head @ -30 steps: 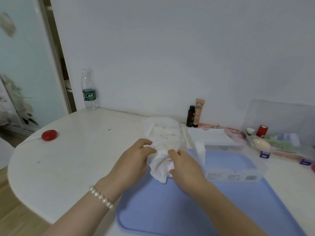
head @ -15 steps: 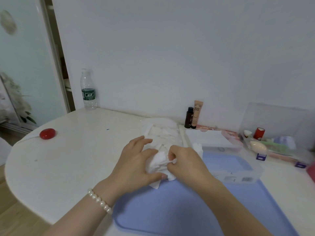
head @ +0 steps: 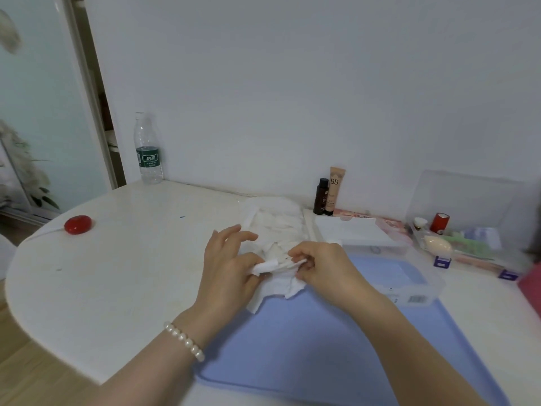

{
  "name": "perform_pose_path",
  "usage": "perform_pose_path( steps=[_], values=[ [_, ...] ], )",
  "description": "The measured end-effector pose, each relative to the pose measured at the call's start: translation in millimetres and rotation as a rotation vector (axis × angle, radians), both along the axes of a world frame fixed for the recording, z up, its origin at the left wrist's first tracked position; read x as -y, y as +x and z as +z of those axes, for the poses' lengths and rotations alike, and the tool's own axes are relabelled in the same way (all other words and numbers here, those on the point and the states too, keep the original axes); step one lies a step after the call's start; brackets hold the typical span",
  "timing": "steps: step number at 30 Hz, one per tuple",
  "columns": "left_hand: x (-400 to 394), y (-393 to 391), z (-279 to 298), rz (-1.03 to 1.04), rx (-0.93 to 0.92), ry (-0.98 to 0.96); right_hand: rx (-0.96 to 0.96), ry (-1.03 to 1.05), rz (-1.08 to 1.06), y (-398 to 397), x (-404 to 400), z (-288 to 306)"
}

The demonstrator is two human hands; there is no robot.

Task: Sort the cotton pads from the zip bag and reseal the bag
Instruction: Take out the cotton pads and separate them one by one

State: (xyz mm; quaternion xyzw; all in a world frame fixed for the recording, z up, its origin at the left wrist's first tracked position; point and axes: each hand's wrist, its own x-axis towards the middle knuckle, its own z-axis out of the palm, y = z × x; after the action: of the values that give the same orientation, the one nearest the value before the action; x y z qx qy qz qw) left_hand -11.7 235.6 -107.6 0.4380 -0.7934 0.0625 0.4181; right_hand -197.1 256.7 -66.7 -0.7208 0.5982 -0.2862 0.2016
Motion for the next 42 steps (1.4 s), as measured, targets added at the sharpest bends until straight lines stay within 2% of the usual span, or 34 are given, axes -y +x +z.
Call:
perform_pose_path(
  steps=[2, 6, 12, 16, 22, 25, 28, 31, 35, 38, 42],
  values=[
    [-2, 3, 0, -0.026, -0.112, -0.006, -0.029, 0.013, -0.028, 1, 0, -4],
    [-9, 5, 10, 0.004, -0.414, 0.174, 0.065, 0.041, 0.031, 4, -3, -2],
    [-15, 7, 23, -0.048, -0.66, 0.432, 0.423, 0.161, 0.202, -4, -4, 7],
    [-19, 9, 31, -0.149, -0.916, 0.568, 0.671, 0.197, 0.248, -5, -4, 13],
    [-28, -16, 56, -0.239, -1.09, 0.608, 1.014, 0.232, 0.271, -4, -12, 37],
    [-29, -40, 70, -0.31, -1.158, 0.71, 1.001, 0.162, 0.139, -8, -14, 46],
    [-29, -69, 80, -0.388, -1.251, 0.888, 1.004, 0.027, -0.016, -19, -15, 51],
    [-23, -90, 84, -0.563, -1.395, 1.101, 0.986, -0.022, -0.126, -38, -18, 54],
    [-17, -111, 83, -0.757, -1.407, 1.396, 0.937, -0.028, -0.202, -63, -24, 56],
    [-15, -125, 72, -0.758, -1.378, 1.465, 0.741, -0.04, -0.216, -67, -27, 50],
    [-11, -134, 56, -0.685, -1.488, 1.387, 0.43, -0.195, -0.38, -69, -23, 45]
  ],
)
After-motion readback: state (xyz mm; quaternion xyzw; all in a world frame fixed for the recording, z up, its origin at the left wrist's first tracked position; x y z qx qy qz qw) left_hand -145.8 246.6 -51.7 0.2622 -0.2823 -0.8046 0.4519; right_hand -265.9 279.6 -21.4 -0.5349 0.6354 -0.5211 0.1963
